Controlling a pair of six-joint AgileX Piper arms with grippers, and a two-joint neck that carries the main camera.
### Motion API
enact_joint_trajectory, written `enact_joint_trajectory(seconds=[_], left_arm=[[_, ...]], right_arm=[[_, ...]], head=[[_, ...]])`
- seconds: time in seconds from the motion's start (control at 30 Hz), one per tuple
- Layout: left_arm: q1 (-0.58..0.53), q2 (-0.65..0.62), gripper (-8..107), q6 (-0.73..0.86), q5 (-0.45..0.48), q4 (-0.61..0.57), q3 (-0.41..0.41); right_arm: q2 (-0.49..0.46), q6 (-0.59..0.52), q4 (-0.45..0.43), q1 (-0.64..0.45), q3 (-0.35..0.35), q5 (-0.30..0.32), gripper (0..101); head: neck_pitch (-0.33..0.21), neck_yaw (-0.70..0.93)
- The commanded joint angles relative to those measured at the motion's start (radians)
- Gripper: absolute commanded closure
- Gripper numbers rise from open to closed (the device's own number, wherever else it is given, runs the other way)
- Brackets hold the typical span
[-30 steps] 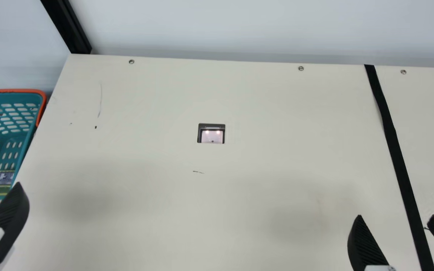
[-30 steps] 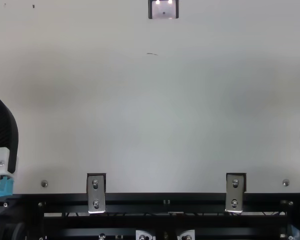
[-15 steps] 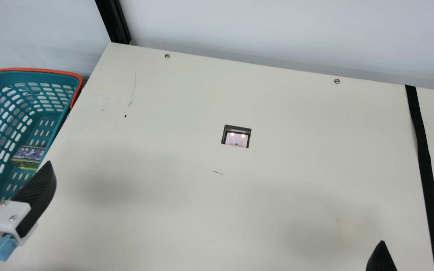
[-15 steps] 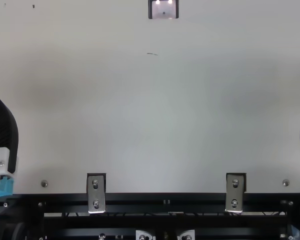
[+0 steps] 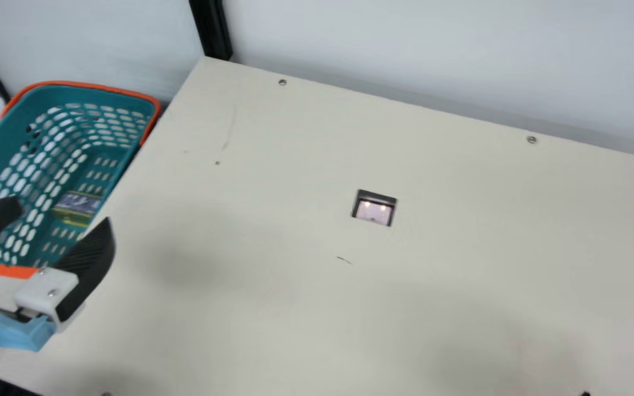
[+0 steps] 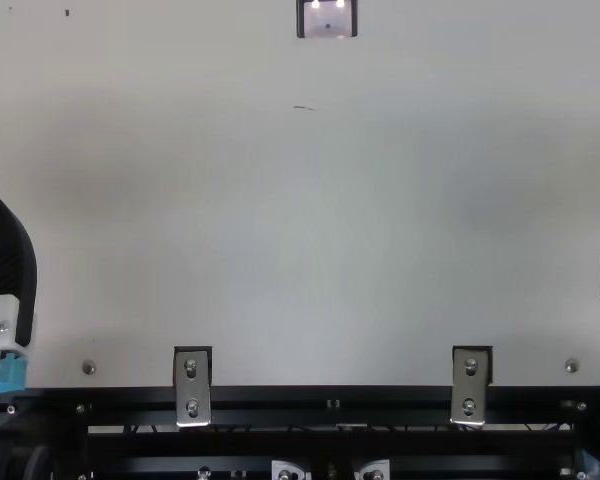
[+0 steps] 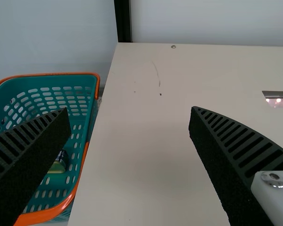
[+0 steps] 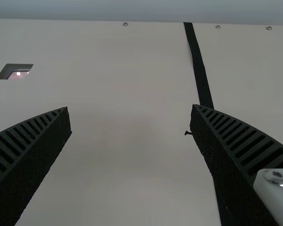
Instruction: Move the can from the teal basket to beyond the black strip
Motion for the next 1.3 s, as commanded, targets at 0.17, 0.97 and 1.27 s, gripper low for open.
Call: enact_joint_trajectory(seconds=[0.17,0.97,1.27], left_arm=[[0.0,0.0,9,0.0,0.0,0.0,0.0],[0.016,0.019,9,0.012,-0.009,-0.007,-0.018],[0.037,0.06,9,-0.013,-0.032,0.029,-0.059]], right_arm=[[0.0,0.0,0.0,0.0,0.0,0.0,0],[0.0,0.0,0.0,0.0,0.0,0.0,0],[0.0,0.0,0.0,0.0,0.0,0.0,0]], head=[[-0.069,0.094],[-0.186,0.235],[-0.193,0.264]])
